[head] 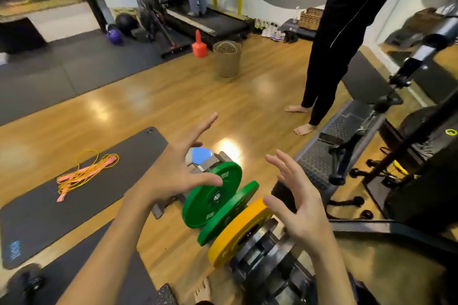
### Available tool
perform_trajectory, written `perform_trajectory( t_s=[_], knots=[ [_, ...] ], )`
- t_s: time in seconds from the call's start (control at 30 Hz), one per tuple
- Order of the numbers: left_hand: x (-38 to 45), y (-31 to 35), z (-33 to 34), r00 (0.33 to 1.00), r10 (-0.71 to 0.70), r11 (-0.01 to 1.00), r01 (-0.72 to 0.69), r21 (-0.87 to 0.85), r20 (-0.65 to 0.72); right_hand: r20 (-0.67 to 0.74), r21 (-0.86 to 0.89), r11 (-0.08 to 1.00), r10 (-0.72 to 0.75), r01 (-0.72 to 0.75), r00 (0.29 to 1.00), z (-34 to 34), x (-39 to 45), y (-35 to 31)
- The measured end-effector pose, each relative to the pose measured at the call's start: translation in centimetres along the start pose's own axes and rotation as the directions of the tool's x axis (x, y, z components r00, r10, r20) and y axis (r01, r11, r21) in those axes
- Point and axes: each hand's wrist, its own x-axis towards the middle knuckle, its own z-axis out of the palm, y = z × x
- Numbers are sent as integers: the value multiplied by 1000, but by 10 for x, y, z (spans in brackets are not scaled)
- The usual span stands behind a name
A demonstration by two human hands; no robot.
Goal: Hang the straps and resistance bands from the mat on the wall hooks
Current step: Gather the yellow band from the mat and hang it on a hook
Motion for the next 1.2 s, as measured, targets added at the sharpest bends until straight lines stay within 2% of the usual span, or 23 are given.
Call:
perform_trajectory(
  t_s=[0.27,0.53,0.77,0.93,1.07,1.2],
  knots=[
    [-29,-86,-120,979,-127,989,137,48,-158,232,-89,994,-46,69,972,122,131,-7],
    [-94,-153,-187,879,-301,946,325,4,-370,581,-84,974,-125,212,804,231,225,-16],
    [-151,-186,-209,719,-399,885,463,-36,-569,792,-38,957,-146,287,593,324,264,-7],
    [-191,-220,-229,518,-488,812,564,-149,-703,872,-19,966,-111,257,478,398,288,6],
    [-219,-270,-268,432,-545,768,601,-221,-718,897,-29,969,-83,246,434,470,312,12],
    [-237,-338,-331,402,-580,745,613,-262,-708,905,-79,969,-30,235,425,558,344,17]
  ],
)
